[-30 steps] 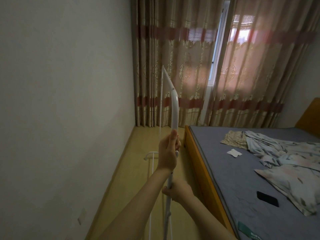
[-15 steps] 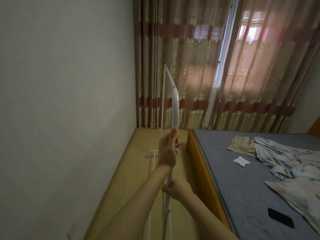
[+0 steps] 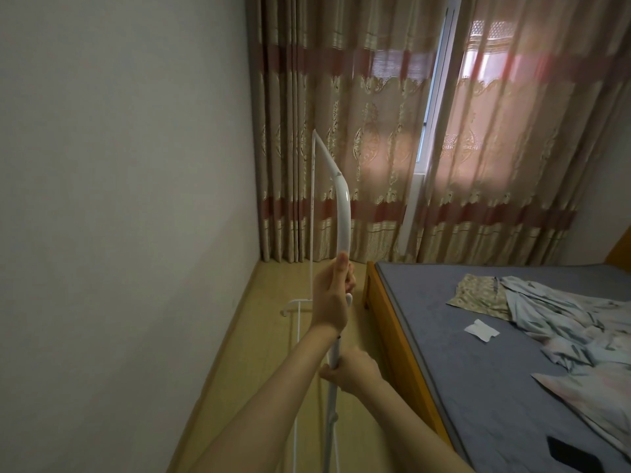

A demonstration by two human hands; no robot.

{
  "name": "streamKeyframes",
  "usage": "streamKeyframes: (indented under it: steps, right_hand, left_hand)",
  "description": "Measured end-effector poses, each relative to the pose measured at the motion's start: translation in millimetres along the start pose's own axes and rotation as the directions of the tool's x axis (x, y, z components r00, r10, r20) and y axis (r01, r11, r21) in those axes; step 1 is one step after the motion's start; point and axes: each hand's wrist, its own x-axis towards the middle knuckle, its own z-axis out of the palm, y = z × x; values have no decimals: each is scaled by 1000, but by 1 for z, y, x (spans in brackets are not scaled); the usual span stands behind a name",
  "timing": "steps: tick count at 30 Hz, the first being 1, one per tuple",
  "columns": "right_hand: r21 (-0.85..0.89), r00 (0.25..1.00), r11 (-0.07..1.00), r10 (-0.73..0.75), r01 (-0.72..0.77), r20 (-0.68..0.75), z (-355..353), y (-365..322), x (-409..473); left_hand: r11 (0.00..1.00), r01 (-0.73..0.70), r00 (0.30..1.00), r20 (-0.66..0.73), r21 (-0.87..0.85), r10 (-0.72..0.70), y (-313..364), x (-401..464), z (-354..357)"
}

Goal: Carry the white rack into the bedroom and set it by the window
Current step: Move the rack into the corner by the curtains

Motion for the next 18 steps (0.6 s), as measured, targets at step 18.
streamKeyframes:
  steps: [18]
  right_hand:
    - [77, 1000, 997, 6, -6, 2, -23, -23, 164]
  left_hand:
    - [999, 40, 999, 7, -3, -40, -81, 147, -27]
